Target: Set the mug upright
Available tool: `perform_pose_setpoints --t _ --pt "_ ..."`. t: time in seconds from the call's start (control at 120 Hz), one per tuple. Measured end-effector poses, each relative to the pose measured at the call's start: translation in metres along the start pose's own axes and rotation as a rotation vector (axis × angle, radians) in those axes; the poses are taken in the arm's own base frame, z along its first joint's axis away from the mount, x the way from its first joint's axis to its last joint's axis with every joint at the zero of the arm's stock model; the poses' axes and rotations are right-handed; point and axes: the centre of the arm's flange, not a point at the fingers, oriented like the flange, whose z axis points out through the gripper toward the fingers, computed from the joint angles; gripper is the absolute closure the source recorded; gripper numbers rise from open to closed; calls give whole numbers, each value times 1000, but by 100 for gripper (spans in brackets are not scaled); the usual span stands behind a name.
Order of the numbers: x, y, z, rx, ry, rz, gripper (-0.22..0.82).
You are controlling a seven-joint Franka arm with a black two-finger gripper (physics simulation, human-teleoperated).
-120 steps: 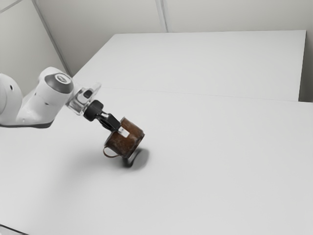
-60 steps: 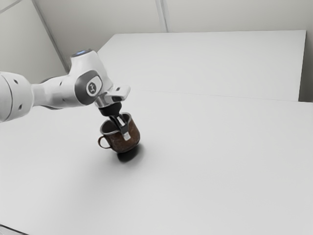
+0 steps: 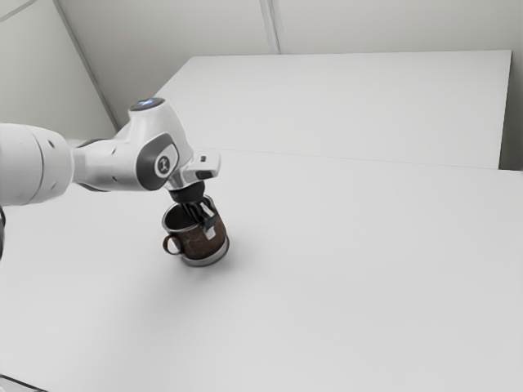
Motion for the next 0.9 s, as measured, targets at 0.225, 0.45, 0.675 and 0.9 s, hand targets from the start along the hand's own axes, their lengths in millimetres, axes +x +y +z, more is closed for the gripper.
perform_pose_setpoints --t 0.225,0.45,0.675,0.9 --pt "-3 0 7 2 -2 -50 76" --pt "-2 2 7 -6 5 -77 58" --pt "-1 5 6 -13 10 -91 35" --pt "2 15 -5 -22 33 -91 13"
